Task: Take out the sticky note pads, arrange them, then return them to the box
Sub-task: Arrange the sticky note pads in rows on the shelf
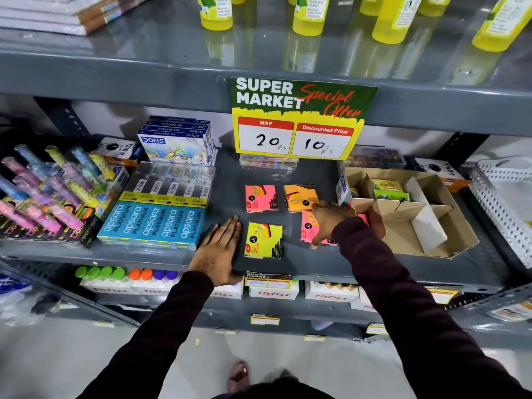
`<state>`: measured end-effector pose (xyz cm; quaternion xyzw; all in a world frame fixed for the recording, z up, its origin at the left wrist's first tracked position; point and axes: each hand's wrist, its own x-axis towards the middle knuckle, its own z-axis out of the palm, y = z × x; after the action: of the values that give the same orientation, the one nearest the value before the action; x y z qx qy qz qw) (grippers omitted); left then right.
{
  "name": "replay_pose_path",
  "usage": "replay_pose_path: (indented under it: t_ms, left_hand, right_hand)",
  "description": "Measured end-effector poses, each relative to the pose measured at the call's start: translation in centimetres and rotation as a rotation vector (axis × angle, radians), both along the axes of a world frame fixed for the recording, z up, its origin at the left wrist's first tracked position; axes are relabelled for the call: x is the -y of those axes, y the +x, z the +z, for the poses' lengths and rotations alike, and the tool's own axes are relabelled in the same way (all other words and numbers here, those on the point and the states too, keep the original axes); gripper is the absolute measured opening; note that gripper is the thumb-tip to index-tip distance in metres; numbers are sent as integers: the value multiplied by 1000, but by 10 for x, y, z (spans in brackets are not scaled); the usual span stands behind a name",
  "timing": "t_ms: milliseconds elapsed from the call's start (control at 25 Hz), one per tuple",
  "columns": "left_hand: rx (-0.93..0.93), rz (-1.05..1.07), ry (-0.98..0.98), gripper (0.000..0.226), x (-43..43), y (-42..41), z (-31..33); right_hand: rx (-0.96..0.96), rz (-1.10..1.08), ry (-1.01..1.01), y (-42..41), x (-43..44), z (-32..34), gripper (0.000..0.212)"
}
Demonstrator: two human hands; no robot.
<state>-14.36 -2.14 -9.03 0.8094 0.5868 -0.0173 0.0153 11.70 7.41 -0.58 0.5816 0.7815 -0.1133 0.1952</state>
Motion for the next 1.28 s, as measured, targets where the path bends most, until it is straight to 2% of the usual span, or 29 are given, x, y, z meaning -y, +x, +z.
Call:
replay_pose_path:
  t_ms: [160, 320, 480, 800, 1160, 1280]
  left_hand:
    - [1, 5, 3, 128, 0, 0, 1]
    - [86, 12, 1, 118, 1, 0, 3]
    - [85, 20, -17, 116, 1, 1, 2]
    - [97, 28, 7, 113, 1, 3, 5]
    - [113, 24, 5, 113, 2, 3, 5]
    - [121, 14, 2, 116, 2, 2, 5]
  right_hand:
    - [-41, 42, 53, -2, 3, 4, 87]
    - [-153, 92, 86, -31, -6, 18, 84]
    - [-244, 133, 76, -76, -25, 28, 72]
    - [-125, 227, 69, -123, -55, 13, 75]
    - [-179, 142, 69, -105, -48, 21, 85]
    - [-164, 12, 110, -73, -33, 27, 62]
